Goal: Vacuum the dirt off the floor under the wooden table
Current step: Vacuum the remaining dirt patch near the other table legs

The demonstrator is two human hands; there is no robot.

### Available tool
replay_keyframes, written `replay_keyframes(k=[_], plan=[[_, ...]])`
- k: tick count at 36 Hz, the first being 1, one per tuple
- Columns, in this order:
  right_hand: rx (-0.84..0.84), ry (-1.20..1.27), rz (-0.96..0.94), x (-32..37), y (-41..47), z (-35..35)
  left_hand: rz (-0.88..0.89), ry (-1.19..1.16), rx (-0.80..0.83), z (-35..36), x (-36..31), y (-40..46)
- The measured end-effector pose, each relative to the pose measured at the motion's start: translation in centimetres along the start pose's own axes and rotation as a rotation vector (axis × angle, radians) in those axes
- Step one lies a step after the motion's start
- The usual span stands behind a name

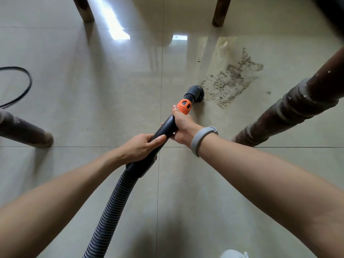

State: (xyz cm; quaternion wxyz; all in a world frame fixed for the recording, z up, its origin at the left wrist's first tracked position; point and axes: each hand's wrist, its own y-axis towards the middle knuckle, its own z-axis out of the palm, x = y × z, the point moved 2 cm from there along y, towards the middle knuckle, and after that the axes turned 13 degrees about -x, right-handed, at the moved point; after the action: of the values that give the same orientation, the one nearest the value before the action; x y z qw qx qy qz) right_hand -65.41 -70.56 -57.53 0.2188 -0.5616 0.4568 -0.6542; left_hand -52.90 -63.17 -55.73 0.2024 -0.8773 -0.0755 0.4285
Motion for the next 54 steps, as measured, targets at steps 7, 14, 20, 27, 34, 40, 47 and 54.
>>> replay_keyframes(k=[7,14,20,27,34,40,47,54], plan=[[0.028,-0.037,-0.025,1.2,0.4,0.2,0.004,-0.015,-0.038,0.4,-0.5,0.8],[0.040,-0.061,-0.050,3.0,0.5,0.4,-0.006,-0.014,-0.075,0.4,-1.9,2.0],[0.014,-0.017,-0.063,4.6,0.9,0.3,-0.019,-0.084,-0.126,0.9,-2.5,2.3],[0.019,0.076,-0.075,6.5,1.7,-0.4,-0.125,-0.323,-0.089,1.0,-0.5,0.9],[0.099,0.075,-0.120,4.7,1.4,1.1,-0.124,-0.348,-0.214,0.3,-1.0,2.2],[0.080,0.012,-0.197,4.5,0.9,2.6,-0.157,-0.311,-0.269,0.0,-0.8,3.2],[0.047,-0.095,-0.273,7.8,1.8,2.9,-0.211,-0.473,-0.110,1.5,0.2,2.0],[0.053,-0.099,-0.379,7.8,2.0,4.9,-0.208,-0.482,-0.233,-0.4,-1.0,4.6]])
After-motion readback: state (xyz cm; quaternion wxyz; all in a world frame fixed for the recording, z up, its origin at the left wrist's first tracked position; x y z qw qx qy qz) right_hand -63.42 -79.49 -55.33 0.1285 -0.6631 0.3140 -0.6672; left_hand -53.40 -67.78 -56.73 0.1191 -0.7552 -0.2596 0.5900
